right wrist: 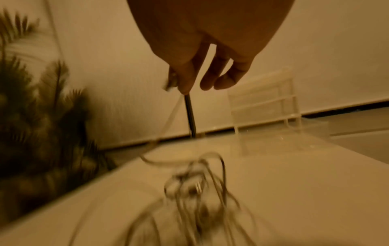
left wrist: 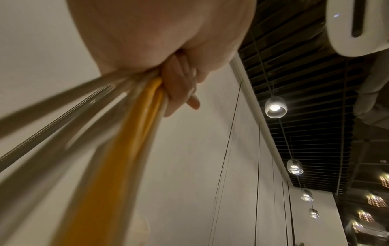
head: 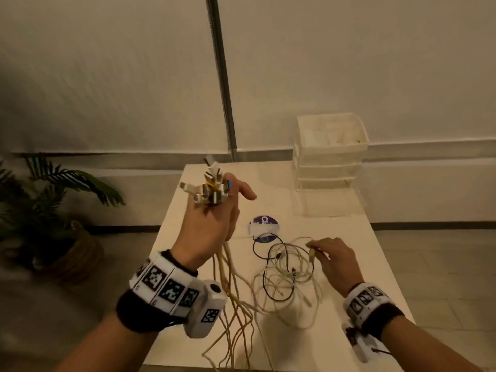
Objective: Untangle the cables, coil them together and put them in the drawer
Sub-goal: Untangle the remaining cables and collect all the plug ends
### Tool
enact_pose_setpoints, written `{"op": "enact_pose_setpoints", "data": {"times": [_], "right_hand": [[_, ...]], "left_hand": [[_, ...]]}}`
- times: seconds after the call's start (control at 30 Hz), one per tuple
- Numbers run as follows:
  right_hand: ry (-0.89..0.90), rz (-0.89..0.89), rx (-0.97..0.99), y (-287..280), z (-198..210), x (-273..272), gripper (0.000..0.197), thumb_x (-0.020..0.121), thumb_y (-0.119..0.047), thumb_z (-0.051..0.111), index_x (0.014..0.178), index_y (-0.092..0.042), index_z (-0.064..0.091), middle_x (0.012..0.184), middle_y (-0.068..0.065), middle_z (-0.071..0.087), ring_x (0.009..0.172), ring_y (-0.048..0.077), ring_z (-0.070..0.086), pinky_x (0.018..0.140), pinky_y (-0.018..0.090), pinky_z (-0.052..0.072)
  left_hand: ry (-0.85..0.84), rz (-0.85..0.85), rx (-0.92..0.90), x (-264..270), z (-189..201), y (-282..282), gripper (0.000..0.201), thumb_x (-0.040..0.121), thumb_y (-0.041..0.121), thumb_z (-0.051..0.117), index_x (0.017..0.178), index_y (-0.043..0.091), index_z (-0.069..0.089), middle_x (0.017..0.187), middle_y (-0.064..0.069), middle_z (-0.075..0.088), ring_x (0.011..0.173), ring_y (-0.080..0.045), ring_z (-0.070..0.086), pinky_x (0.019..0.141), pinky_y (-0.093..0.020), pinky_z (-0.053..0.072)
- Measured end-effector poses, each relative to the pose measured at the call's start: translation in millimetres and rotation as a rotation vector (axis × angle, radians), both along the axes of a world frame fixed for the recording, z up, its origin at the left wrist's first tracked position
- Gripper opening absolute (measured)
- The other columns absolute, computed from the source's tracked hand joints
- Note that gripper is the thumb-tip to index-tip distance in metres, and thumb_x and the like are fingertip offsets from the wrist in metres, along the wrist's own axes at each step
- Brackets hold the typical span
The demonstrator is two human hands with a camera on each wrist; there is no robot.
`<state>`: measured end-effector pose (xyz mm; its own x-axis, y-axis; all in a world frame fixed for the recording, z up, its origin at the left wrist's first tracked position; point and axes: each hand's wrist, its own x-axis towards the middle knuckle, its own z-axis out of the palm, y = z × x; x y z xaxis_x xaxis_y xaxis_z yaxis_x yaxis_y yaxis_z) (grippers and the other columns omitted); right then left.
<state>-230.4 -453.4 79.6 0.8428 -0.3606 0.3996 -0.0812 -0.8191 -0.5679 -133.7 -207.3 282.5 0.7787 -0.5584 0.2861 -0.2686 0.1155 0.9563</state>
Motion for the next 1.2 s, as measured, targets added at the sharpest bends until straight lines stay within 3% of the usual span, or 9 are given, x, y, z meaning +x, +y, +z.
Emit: {"op": "enact_pose_setpoints", "data": {"times": [0.1, 0.2, 0.27, 0.33, 0.5, 0.6, 0.87, 1.07, 1.2], "right_hand": [[-0.168, -0.048, 0.261, -2.3, 76.0, 22.9, 0.021, 0.089, -0.007, 0.065, 0.094, -0.026, 0.073, 0.094, -0.005, 0.065, 0.088, 0.009, 0.058, 0.076, 0.007, 0.042], [-0.307, 0.013, 0.626, 13.3, 153.5, 41.8, 0.018, 0.097, -0.013, 0.052, 0.089, -0.019, 0.067, 0.091, 0.002, 0.070, 0.088, 0.019, 0.066, 0.081, 0.027, 0.052], [-0.323, 0.133, 0.843, 32.6, 196.4, 47.5, 0.021, 0.100, -0.013, 0.045, 0.092, -0.011, 0.064, 0.077, 0.008, 0.067, 0.073, 0.025, 0.066, 0.070, 0.037, 0.056], [-0.297, 0.250, 0.917, 51.5, 224.5, 49.9, 0.023, 0.101, -0.015, 0.043, 0.094, -0.007, 0.064, 0.069, 0.011, 0.058, 0.058, 0.025, 0.056, 0.057, 0.035, 0.053], [-0.330, 0.216, 0.849, 72.1, 251.5, 47.6, 0.023, 0.096, -0.025, 0.053, 0.084, -0.012, 0.068, 0.060, 0.007, 0.055, 0.048, 0.013, 0.043, 0.046, 0.027, 0.039], [-0.280, 0.173, 0.531, 76.1, 256.0, 45.5, 0.022, 0.095, -0.027, 0.054, 0.079, -0.021, 0.068, 0.061, 0.002, 0.062, 0.051, 0.007, 0.052, 0.053, 0.030, 0.047], [-0.103, 0.208, 0.203, 81.8, 257.3, 44.2, 0.049, 0.089, 0.005, 0.047, 0.061, -0.035, 0.047, 0.057, -0.015, 0.050, 0.064, -0.013, 0.054, 0.059, 0.008, 0.042], [-0.126, 0.186, 0.268, 70.3, 254.2, 54.7, 0.036, 0.088, 0.000, 0.053, 0.063, -0.024, 0.066, 0.044, -0.013, 0.057, 0.046, 0.003, 0.057, 0.050, 0.013, 0.046], [-0.170, 0.240, 0.339, 69.5, 246.6, 50.8, 0.022, 0.091, -0.010, 0.059, 0.086, -0.022, 0.078, 0.047, -0.015, 0.059, 0.039, 0.007, 0.052, 0.046, 0.016, 0.042]], "left_hand": [[0.059, 0.005, -0.002, 6.4, 12.7, -20.5, 0.055, 0.090, 0.055, 0.040, 0.081, 0.004, 0.059, 0.048, 0.000, 0.033, 0.040, -0.014, 0.027, 0.042, -0.024, 0.030], [0.102, 0.004, -0.057, 13.6, 24.7, -38.9, 0.057, 0.085, 0.057, 0.042, 0.082, 0.001, 0.056, 0.050, -0.004, 0.034, 0.040, -0.016, 0.036, 0.048, -0.035, 0.053], [0.079, 0.024, -0.041, 17.0, 29.6, -49.4, 0.064, 0.083, 0.065, 0.042, 0.083, 0.003, 0.057, 0.051, -0.002, 0.033, 0.040, -0.012, 0.032, 0.043, -0.030, 0.046], [0.078, 0.042, -0.051, 18.5, 33.5, -58.1, 0.062, 0.086, 0.065, 0.040, 0.084, 0.008, 0.062, 0.051, 0.000, 0.030, 0.040, -0.012, 0.025, 0.042, -0.023, 0.027], [0.223, 0.006, -0.161, 21.9, 37.9, -64.9, 0.052, 0.082, 0.054, 0.058, 0.098, 0.006, 0.064, 0.051, 0.002, 0.024, 0.040, -0.012, 0.018, 0.043, -0.022, 0.015], [0.212, -0.019, -0.154, 23.6, 36.9, -63.2, 0.056, 0.079, 0.049, 0.064, 0.104, -0.001, 0.062, 0.047, 0.004, 0.030, 0.037, -0.011, 0.024, 0.040, -0.018, 0.021], [0.224, -0.195, -0.071, 24.5, 34.1, -65.1, 0.044, 0.081, 0.047, 0.063, 0.117, 0.021, 0.069, 0.055, 0.001, 0.033, 0.044, -0.010, 0.024, 0.042, -0.022, 0.018], [0.148, -0.116, -0.047, 26.8, 37.0, -71.7, 0.031, 0.094, 0.046, 0.053, 0.113, 0.029, 0.071, 0.053, 0.003, 0.036, 0.046, -0.012, 0.025, 0.044, -0.025, 0.019], [0.092, -0.019, -0.102, 28.8, 31.4, -77.3, 0.042, 0.093, 0.049, 0.050, 0.094, 0.014, 0.073, 0.051, 0.001, 0.044, 0.043, -0.013, 0.026, 0.042, -0.024, 0.020]]}}
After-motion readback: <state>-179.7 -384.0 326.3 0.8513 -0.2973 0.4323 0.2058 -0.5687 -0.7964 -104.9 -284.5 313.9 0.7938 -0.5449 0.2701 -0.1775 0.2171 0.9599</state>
